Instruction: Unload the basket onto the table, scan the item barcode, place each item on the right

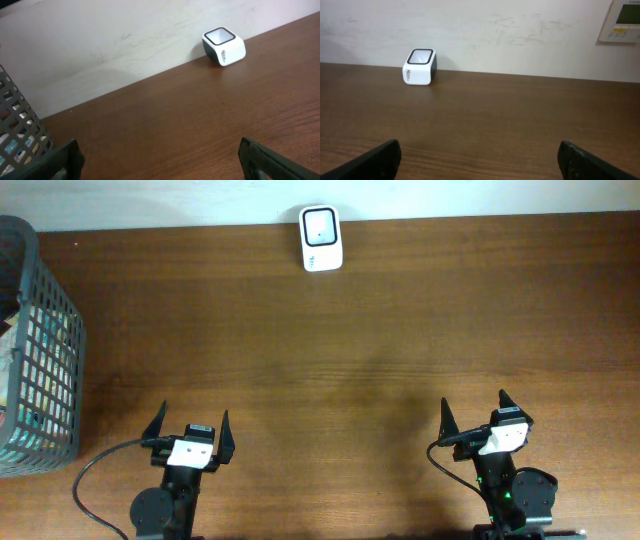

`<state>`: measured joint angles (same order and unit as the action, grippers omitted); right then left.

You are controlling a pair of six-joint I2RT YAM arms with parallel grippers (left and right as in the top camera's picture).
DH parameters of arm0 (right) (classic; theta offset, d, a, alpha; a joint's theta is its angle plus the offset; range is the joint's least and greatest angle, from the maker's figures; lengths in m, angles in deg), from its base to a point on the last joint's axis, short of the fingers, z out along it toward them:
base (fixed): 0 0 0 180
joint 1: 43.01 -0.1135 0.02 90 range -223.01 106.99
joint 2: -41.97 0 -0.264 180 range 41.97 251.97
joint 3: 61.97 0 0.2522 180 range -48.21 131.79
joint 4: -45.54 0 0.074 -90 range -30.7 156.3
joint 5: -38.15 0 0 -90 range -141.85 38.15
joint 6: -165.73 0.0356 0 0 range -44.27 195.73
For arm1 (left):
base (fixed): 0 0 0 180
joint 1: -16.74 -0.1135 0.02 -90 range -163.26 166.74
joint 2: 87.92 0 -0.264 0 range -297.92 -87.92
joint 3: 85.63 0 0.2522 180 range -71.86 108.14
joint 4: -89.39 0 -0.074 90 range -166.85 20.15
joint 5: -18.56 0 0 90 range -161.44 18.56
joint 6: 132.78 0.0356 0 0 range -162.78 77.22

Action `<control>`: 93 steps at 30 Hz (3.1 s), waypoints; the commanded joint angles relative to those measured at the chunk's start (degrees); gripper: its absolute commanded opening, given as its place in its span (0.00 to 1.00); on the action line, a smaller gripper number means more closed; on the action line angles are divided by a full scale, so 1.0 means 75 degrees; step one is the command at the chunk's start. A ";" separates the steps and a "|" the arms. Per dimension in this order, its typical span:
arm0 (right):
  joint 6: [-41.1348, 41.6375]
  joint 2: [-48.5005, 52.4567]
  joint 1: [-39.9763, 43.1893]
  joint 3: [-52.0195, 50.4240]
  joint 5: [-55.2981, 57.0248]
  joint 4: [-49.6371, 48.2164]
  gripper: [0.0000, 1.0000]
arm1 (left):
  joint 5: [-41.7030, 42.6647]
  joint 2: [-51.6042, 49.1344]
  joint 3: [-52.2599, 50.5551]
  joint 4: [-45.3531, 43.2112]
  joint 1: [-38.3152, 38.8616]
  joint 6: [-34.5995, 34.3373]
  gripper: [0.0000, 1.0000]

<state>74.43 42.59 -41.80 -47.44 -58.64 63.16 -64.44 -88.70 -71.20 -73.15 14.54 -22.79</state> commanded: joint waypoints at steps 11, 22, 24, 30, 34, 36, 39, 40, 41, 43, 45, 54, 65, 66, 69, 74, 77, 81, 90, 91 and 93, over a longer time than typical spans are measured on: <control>0.0029 -0.0058 0.0035 -0.0061 -0.0038 -0.0023 0.99 | -0.0968 -0.0417 -0.0017 0.0152 0.1137 -0.0516 0.99; 0.0029 -0.0058 0.0035 -0.0061 -0.0038 -0.0023 0.99 | -0.0361 -0.0417 -0.0017 -0.0425 0.1139 -0.0580 0.99; 0.0029 -0.0058 0.0035 -0.0061 -0.0038 -0.0023 0.99 | -0.0449 -0.0443 0.0251 -0.0539 0.1122 -0.1128 0.99; 0.0029 -0.0058 0.0035 -0.0061 -0.0038 -0.0023 0.99 | -0.0449 -0.3124 0.3681 0.0635 0.1122 -0.1122 0.99; 0.0029 -0.0058 0.0035 -0.0061 -0.0038 -0.0023 0.99 | -0.0446 -0.5820 0.6846 0.2372 0.1122 -0.1122 0.99; 0.0029 -0.0058 0.0035 -0.0061 -0.0038 -0.0023 0.99 | -0.0449 -0.7117 0.8515 0.3541 0.1122 -0.1119 0.99; 0.0029 -0.0058 0.0035 -0.0061 -0.0038 -0.0023 0.99 | -0.0446 -1.0008 1.2697 0.6808 0.1122 -0.1116 0.99; 0.0029 -0.0058 0.0035 -0.0061 -0.0038 -0.0023 0.99 | -0.0239 -1.0952 1.4192 0.7956 0.1122 -0.1116 0.99; 0.0029 -0.0058 0.0035 -0.0061 -0.0038 -0.0023 0.99 | 0.0087 -1.1628 1.5317 0.8600 0.1122 -0.1116 0.99; 0.0029 -0.0058 0.0035 -0.0061 -0.0038 -0.0023 0.99 | 0.0210 -1.2595 1.6856 0.8801 0.1125 -0.1023 0.99; 0.0029 -0.0058 0.0035 -0.0061 -0.0038 -0.0023 0.99 | -0.0207 -1.2799 1.7063 0.8174 0.1052 -0.0338 0.99; 0.0029 -0.0058 0.0035 -0.0061 -0.0038 -0.0023 0.99 | -0.2707 -1.3202 1.7217 0.7545 -0.3413 -0.3520 1.00; 0.0029 -0.0055 0.0035 -0.0061 -0.0038 -0.0003 0.99 | 0.0539 -1.6696 1.7145 0.6968 -0.5782 -0.0603 1.00; 0.0029 -0.0055 0.0035 -0.0061 -0.0038 -0.0003 0.99 | 0.0664 -1.6996 1.7145 0.6971 -0.5834 -0.0405 0.99; 0.0029 -0.0055 0.0035 -0.0061 -0.0038 0.0000 0.99 | 0.1702 -1.7978 1.7145 0.6770 -0.5948 0.0618 1.00; 0.0029 -0.0055 0.0035 -0.0061 -0.0038 -0.0003 0.99 | 0.1699 -1.8881 1.7145 0.6473 -0.5916 0.0670 0.93; 0.0029 -0.0055 0.0035 -0.0061 -0.0038 -0.0003 0.99 | 0.1699 -1.8911 1.7145 0.7050 -0.5913 0.0662 0.61; 0.0029 -0.0055 0.0035 -0.0061 -0.0038 0.0000 0.99 | 0.1425 -1.8908 1.7299 0.7816 -0.5954 -0.0484 0.00; 0.0029 -0.0055 0.0035 -0.0061 -0.0038 0.0000 0.99 | 0.1600 -1.7057 2.3329 1.0561 -0.5925 -0.1775 0.00; 0.0029 -0.0055 0.0035 -0.0061 -0.0038 0.0000 0.99 | 0.2261 -1.6640 2.3871 1.1033 -0.5715 -0.1769 0.00; 0.0029 -0.0055 0.0035 -0.0061 -0.0038 -0.0003 0.99 | 0.3340 -1.6256 2.3877 1.1348 -0.5292 -0.1623 0.00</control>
<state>74.43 42.55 -41.82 -47.48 -58.66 63.00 -51.21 -215.69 105.84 10.04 -29.19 -35.14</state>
